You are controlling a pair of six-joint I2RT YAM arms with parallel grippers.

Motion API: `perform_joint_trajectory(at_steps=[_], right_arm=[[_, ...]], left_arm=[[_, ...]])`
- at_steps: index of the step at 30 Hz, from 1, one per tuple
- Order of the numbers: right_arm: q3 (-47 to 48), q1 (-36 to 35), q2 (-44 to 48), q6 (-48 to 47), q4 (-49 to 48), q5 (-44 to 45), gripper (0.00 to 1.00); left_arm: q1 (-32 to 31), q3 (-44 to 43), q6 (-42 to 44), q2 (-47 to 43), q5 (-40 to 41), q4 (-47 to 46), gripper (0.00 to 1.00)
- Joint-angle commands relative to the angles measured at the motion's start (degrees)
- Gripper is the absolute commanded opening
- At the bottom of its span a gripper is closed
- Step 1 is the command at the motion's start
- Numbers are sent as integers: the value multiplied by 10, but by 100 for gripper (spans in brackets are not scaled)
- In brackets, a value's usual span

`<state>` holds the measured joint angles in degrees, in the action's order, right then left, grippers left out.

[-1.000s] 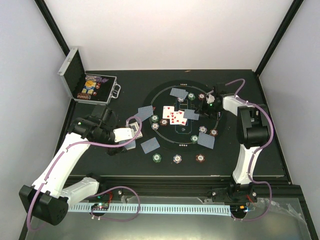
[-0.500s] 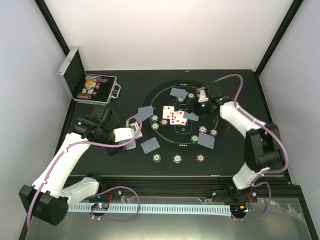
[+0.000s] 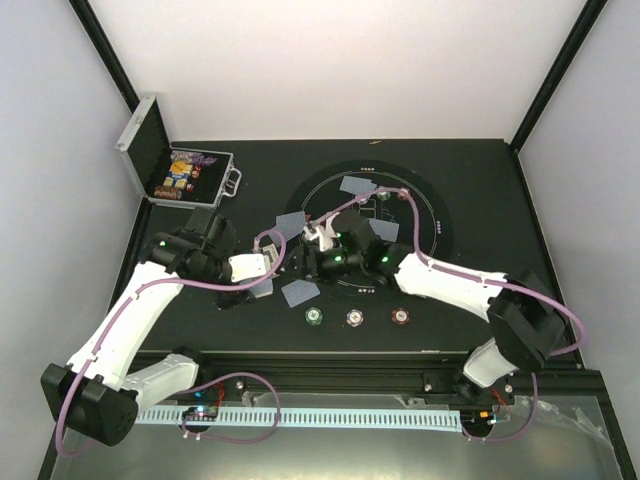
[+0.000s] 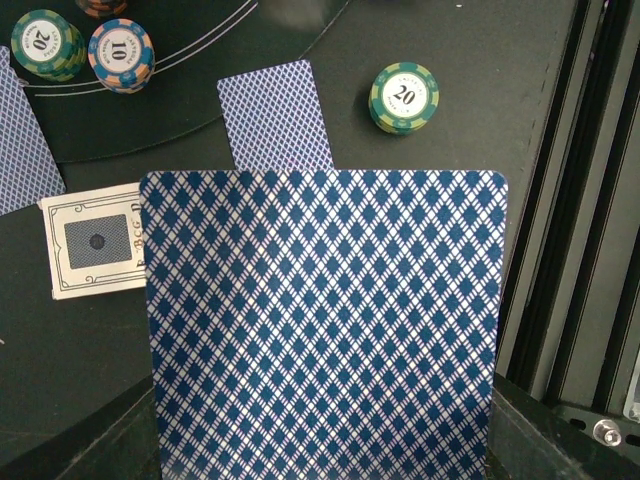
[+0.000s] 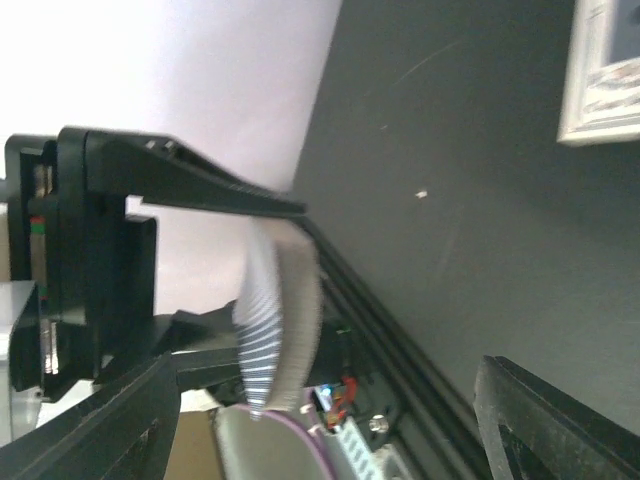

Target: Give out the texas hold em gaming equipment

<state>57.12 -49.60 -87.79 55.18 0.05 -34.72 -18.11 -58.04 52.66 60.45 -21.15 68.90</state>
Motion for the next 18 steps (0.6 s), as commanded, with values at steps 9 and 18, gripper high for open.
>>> perform_joint_trajectory(at_steps=[9,18], right_arm=[[12,-81,-91,113,-176,-34,78],[51,-81,-167,141,-224,-67,74]], left_arm=[[1,-13,-5,-5,-24,-9,1],[1,-9,-4,-7,-18,-5,2]])
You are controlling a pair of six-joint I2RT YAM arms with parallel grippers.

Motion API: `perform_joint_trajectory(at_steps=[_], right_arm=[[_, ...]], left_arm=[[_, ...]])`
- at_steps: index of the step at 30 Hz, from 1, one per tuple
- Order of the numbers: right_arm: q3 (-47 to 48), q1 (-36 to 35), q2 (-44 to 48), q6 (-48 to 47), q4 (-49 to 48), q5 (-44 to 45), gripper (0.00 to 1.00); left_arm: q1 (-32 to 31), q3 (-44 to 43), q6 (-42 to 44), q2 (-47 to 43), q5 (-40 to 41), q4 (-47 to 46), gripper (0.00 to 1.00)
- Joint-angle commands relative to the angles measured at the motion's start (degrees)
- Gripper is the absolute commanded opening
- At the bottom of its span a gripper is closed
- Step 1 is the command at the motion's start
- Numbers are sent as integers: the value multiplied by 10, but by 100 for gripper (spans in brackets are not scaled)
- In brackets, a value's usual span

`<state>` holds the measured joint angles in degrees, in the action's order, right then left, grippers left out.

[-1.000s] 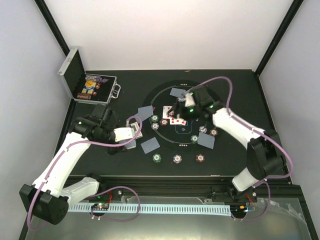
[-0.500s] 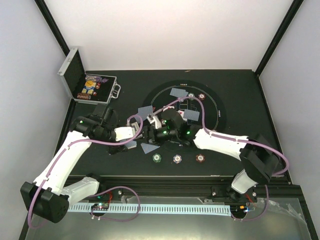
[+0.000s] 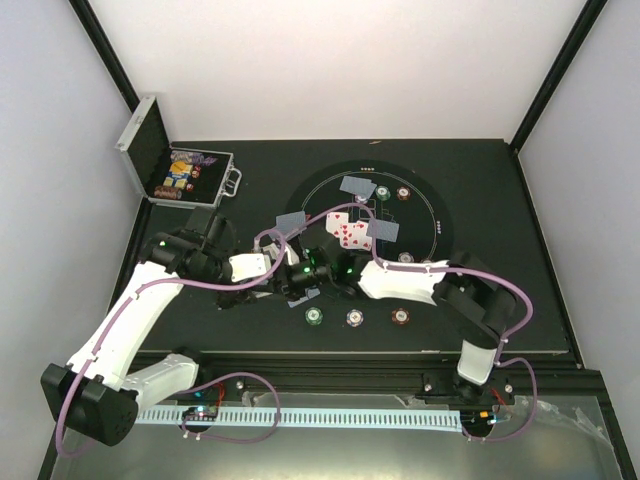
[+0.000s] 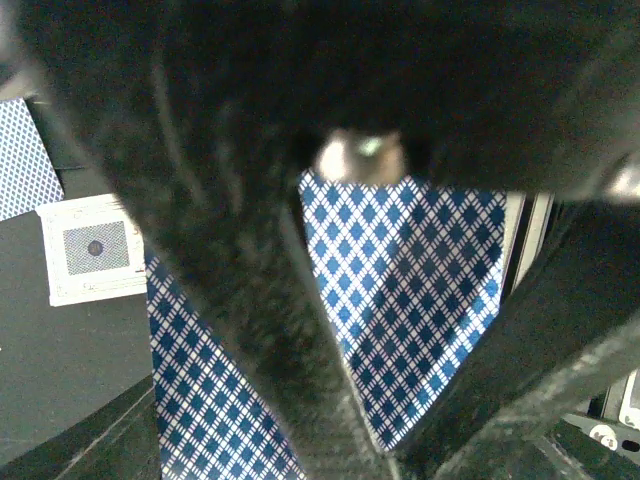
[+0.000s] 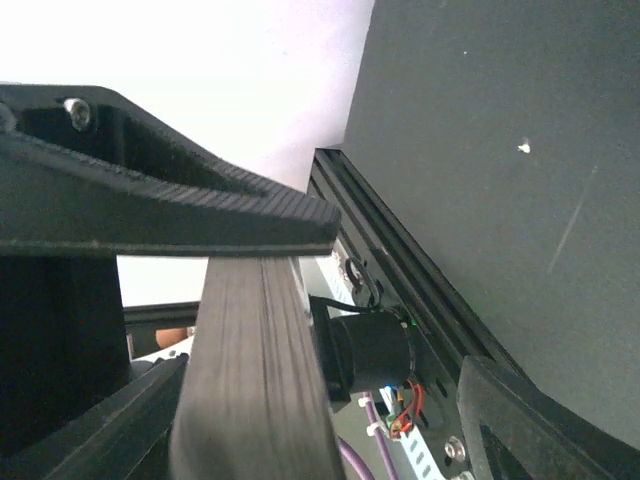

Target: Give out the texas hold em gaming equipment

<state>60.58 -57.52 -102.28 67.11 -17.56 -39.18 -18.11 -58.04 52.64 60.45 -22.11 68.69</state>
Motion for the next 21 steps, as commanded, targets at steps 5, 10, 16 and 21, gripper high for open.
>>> perform_joint_trajectory(at_steps=[5,10,16,21], right_arm=[[-11,10,-25,31,-58,-18,66],[-56,41,-5,24,-52,-9,58],[-70,66,14,-11,-4,-3,52],[-63,78,35,-40,40,-1,29]], left_arm=[[1,-8,-3,-15,-2,-3,2],[1,-8,0,-16,-1,0,2],[1,-10,0,-16,-2,0,2],[1,-9,1,-15,2,-2,2]])
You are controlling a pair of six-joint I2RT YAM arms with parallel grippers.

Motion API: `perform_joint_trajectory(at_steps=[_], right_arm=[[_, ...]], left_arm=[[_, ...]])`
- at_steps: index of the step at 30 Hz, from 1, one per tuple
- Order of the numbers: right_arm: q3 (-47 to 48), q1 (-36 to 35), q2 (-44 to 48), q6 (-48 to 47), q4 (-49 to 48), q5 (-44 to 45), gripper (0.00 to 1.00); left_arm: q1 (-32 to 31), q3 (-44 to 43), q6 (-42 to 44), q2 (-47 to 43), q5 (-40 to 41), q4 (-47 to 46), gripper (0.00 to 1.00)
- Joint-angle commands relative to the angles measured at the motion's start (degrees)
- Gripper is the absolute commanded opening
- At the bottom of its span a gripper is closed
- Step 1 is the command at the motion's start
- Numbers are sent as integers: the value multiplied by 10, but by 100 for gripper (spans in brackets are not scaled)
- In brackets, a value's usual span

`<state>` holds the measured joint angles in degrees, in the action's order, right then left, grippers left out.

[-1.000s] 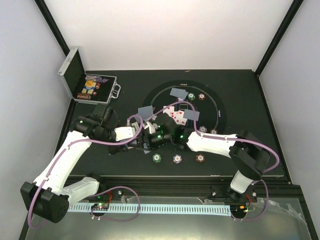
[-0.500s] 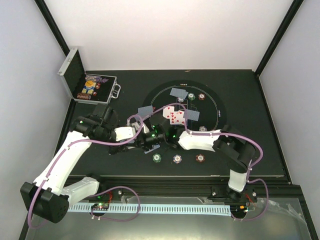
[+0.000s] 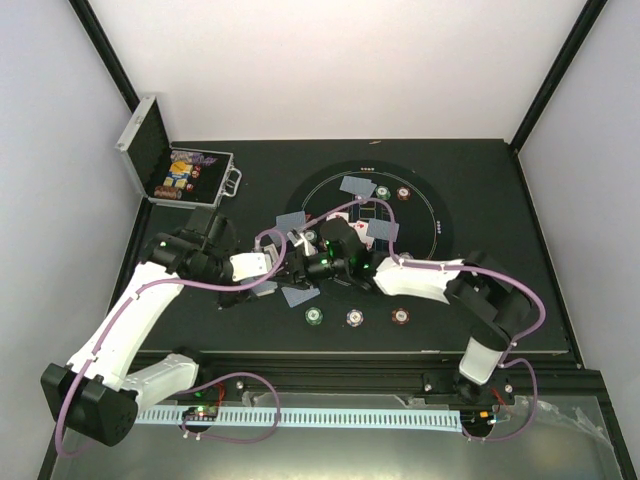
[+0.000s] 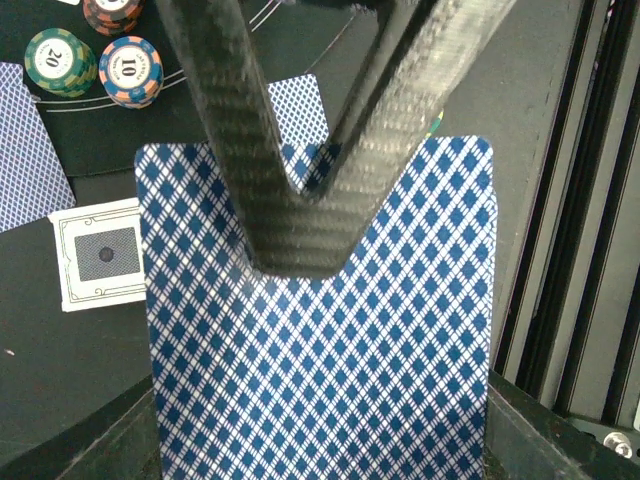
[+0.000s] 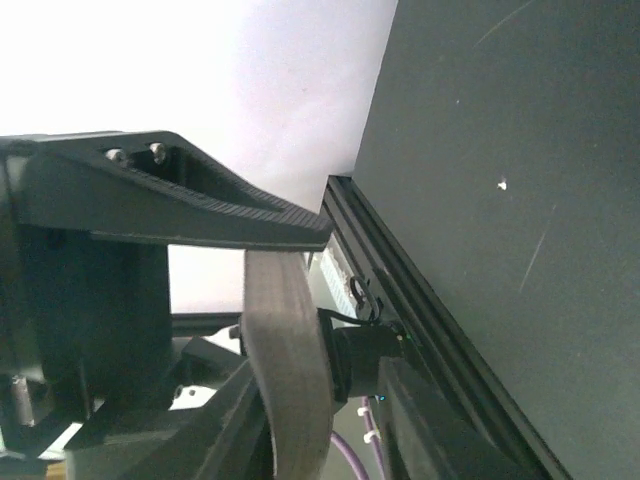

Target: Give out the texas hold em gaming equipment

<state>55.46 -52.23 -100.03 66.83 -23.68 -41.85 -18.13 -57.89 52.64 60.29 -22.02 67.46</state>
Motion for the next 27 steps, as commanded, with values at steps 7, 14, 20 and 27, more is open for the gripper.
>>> perform_joint_trajectory(at_steps=[7,14,20,27], right_arm=[[-10,43,50,-66,152,34,2],[-16,46,80,-68,156,32,1],[-24,45,96,-55,136,26,1],[-57,90,136,-51,131,14,1]], left_arm=[[1,-11,3,-11,5,8,2],[1,-9,2,-7,6,5,1],[1,-8,2,-8,8,3,1],[1,-3,3,-12,18,3,2]])
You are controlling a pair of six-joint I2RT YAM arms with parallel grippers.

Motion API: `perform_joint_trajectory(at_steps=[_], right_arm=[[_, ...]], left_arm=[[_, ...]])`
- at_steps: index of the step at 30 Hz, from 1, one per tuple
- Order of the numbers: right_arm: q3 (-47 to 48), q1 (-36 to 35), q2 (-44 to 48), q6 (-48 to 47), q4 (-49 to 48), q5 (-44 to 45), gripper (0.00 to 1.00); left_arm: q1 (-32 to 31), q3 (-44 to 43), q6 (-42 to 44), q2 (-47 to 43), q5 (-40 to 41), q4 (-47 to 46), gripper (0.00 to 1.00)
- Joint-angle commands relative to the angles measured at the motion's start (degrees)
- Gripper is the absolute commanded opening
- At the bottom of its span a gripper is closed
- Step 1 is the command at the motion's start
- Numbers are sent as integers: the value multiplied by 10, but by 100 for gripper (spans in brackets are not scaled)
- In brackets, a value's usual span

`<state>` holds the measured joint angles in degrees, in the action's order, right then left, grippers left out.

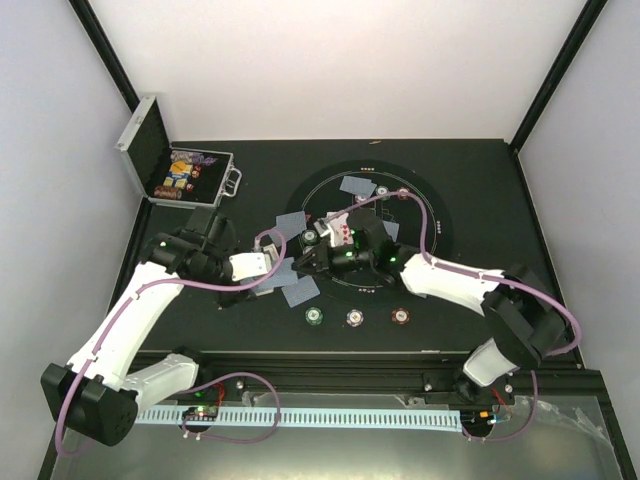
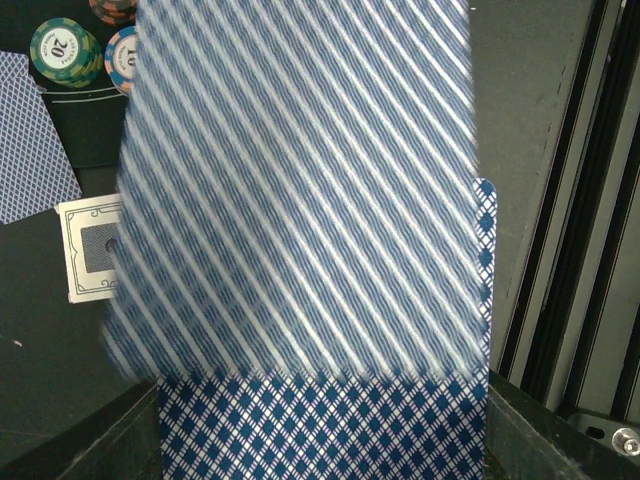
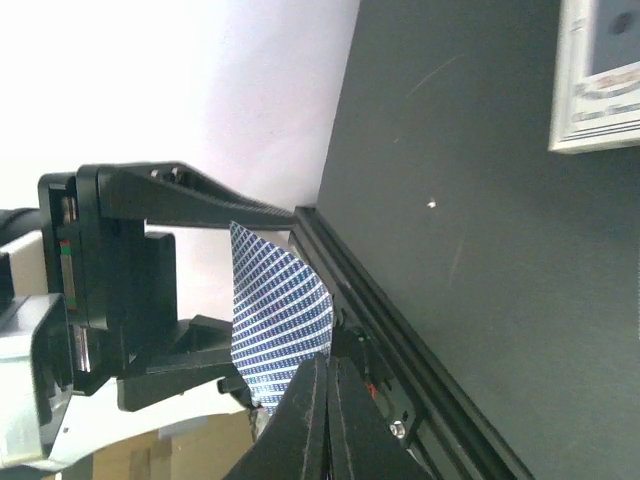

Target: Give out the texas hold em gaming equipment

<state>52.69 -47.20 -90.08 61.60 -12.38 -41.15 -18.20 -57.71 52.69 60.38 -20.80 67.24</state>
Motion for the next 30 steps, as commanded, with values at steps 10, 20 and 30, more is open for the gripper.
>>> perform_joint_trajectory(at_steps=[10,20,30], right_arm=[[-62,198,95,-48,75,-38,1],[30,414,-22,-192,223,-5,1],[118,449,-150,-252,292,65,1]], left_arm=[[7,16,-2,4,29,-24,2],[100,75,32,70,66,-101,2],[176,136,51,157,110,-224,2]])
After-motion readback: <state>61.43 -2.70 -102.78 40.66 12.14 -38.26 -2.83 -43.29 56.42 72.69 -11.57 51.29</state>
